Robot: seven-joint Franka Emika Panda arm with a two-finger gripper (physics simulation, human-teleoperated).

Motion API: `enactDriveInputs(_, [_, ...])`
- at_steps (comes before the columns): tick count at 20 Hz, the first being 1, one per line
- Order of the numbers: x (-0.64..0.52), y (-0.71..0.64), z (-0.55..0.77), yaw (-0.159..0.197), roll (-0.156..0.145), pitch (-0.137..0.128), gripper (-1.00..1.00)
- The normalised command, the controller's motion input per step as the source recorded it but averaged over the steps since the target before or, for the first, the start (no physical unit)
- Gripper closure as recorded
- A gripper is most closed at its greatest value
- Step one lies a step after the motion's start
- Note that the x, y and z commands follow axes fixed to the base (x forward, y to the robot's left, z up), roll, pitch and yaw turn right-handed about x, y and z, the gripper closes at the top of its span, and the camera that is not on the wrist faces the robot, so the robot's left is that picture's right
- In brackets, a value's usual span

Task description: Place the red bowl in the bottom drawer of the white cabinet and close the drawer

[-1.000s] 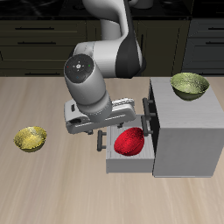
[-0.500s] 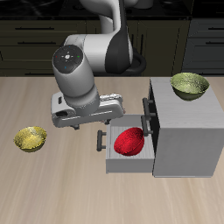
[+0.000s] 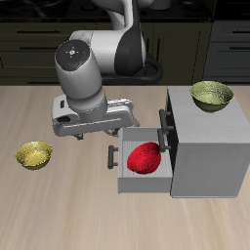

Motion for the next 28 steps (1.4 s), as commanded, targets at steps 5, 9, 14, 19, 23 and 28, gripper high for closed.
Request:
enactDriveInputs(5, [-0.02,-0.23,0.07,0.021,-0.089,-0.018,-1.00])
enactDriveInputs(9, [0.00,-0.36,-0.10,0.076,-0.067,0.006,-1.00])
enactDriveInputs(14, [0.03,-0.14,-0.20,0.155,-0.043,0.040,-1.00])
enactDriveInputs(19, [0.04,-0.08,-0.26,0.390,-0.080,0.037,-1.00])
enactDriveInputs(23, [0.02,0.02,-0.14,0.295,-0.037,0.002,-1.00])
enactDriveInputs(28, [-0.03,0.13,-0.09,0.340,-0.006,-0.036,-1.00])
